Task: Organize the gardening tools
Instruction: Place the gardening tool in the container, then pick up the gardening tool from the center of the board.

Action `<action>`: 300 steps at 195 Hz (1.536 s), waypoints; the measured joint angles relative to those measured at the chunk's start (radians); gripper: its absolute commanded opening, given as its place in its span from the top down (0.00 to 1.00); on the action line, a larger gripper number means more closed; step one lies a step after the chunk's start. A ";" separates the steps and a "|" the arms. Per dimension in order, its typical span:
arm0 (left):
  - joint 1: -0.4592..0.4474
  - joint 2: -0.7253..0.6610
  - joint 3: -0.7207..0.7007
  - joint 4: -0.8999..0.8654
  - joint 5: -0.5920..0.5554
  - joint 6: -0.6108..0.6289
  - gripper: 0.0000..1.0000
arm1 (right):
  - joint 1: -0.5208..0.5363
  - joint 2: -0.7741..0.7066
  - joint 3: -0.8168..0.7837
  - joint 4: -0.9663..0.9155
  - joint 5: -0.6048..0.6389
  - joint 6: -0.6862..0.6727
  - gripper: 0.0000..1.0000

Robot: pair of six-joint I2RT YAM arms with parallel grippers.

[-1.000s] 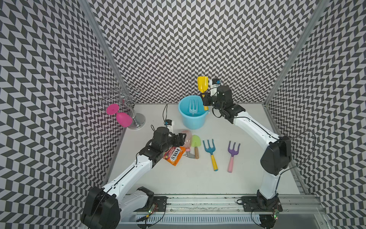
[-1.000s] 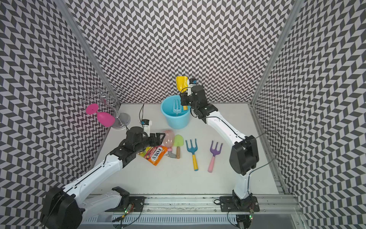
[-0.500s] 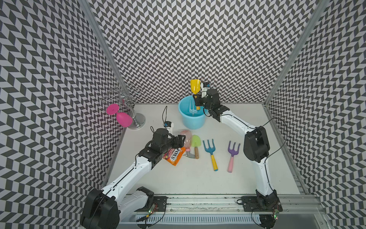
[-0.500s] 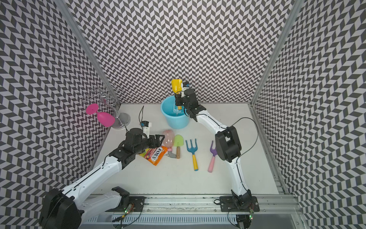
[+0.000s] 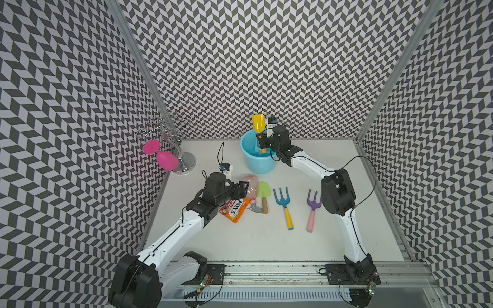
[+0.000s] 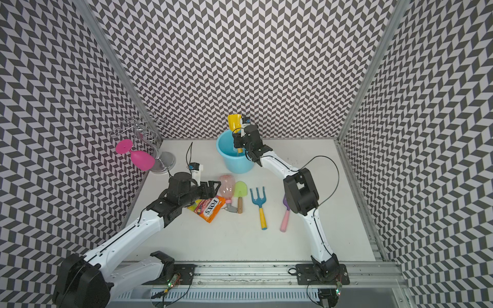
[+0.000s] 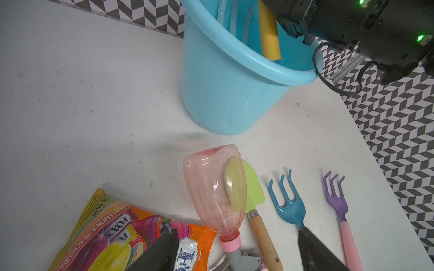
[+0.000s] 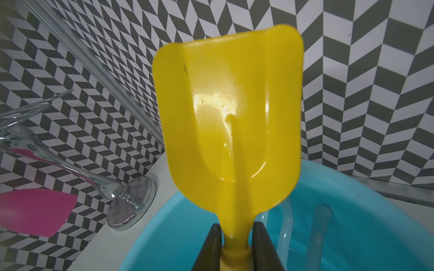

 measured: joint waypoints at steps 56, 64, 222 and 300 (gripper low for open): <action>0.006 0.000 -0.001 0.000 0.001 0.000 0.18 | 0.001 0.002 0.036 0.000 0.003 -0.009 0.63; 0.006 0.000 -0.002 0.000 0.001 0.000 0.18 | 0.001 0.002 0.042 -0.001 0.004 -0.011 0.63; 0.008 0.075 0.025 0.016 0.072 0.005 0.21 | -0.010 -0.360 -0.254 -0.088 0.048 -0.067 0.45; -0.137 0.241 0.101 0.049 0.137 0.037 0.22 | -0.074 -0.694 -0.660 -0.256 0.058 0.018 0.45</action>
